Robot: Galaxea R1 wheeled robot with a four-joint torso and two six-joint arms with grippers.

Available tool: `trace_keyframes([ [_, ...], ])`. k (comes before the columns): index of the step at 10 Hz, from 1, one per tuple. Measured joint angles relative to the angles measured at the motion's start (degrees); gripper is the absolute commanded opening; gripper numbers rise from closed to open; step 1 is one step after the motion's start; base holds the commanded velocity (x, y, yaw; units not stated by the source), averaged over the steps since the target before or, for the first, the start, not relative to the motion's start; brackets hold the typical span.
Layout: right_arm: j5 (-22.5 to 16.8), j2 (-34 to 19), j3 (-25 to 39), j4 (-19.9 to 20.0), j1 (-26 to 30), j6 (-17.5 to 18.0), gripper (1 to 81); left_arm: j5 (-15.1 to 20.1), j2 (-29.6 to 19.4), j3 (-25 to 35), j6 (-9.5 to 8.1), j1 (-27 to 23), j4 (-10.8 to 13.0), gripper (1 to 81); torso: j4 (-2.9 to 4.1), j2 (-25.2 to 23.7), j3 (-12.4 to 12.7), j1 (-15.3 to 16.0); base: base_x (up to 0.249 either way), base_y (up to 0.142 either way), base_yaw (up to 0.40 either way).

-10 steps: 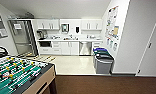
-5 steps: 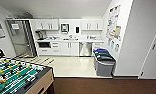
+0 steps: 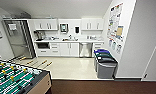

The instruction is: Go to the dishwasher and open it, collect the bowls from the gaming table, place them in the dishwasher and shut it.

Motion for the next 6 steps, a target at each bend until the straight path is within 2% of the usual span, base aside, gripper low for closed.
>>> trace_keyframes([
  [6,0.0,0.1,-1.7,0.0,-0.4,0.0,81.1,-0.3,-1.3,-0.3,-0.02,0.0,0.0,81.1,0.00,0.0,0.0,0.0,0.200,0.000,0.000],
])
